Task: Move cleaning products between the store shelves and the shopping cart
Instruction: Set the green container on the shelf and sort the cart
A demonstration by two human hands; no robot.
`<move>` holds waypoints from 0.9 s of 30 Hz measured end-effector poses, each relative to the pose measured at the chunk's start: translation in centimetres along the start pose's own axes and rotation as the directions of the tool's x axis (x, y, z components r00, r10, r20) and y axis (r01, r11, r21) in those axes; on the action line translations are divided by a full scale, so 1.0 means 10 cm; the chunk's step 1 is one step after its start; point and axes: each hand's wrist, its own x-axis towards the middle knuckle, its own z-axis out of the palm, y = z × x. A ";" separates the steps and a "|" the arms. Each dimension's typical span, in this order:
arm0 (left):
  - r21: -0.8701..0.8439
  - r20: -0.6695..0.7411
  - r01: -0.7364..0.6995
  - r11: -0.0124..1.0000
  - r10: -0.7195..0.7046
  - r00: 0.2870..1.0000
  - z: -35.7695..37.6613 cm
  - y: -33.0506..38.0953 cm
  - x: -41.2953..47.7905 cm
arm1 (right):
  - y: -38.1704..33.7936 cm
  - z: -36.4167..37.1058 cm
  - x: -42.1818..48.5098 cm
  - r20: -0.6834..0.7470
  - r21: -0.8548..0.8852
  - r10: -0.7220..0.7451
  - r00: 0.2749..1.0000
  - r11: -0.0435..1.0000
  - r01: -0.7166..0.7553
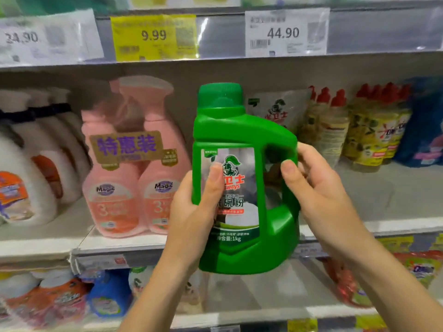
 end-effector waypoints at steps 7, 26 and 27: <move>0.130 -0.135 -0.001 0.991 0.019 0.991 0.14 -0.10 0.35 | 0.13 -0.20 0.39 0.094 -0.108 0.047 0.994 0.993 -0.037; 0.573 -0.070 -0.299 0.763 0.409 0.910 0.10 -0.66 0.30 | 0.57 -0.27 0.58 0.249 -0.293 0.216 0.944 0.946 -0.139; 0.592 -0.033 -0.326 0.737 0.427 0.904 0.10 -0.68 0.28 | 0.56 -0.25 0.57 0.235 -0.328 0.211 0.949 0.936 -0.126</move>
